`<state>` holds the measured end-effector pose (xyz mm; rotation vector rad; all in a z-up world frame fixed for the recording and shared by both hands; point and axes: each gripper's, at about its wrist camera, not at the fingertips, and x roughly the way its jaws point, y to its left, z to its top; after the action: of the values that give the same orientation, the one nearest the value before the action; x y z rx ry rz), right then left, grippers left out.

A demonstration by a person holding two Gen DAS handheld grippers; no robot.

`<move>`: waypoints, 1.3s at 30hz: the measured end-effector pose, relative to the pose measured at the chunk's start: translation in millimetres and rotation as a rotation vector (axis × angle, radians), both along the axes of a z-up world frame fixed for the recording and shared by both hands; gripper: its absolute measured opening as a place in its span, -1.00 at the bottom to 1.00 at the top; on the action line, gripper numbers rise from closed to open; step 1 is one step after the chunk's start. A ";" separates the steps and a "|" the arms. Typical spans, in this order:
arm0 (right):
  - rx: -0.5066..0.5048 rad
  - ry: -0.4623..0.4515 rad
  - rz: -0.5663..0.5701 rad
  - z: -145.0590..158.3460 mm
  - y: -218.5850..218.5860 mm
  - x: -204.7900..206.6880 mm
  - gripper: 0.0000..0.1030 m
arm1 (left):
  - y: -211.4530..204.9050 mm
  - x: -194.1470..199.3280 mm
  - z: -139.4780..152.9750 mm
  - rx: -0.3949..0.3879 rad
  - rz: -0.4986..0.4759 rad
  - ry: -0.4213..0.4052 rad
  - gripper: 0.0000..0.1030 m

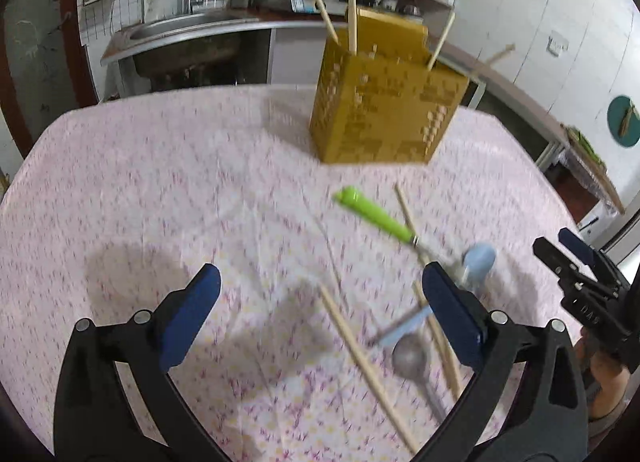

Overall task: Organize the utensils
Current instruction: 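Grasp a wooden chopstick with the left tool while the right tool grasps the blue spoon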

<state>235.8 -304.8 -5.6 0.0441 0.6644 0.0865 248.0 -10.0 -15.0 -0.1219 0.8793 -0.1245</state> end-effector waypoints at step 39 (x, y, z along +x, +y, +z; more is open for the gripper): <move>0.241 0.168 -0.071 -47.6 14.7 51.8 -0.82 | -30.8 20.8 -50.2 0.033 -0.106 0.119 -0.93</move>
<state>287.5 -290.1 -53.2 0.3095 0.8169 0.0950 268.8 -40.8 -65.1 -0.0525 1.0060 -0.2036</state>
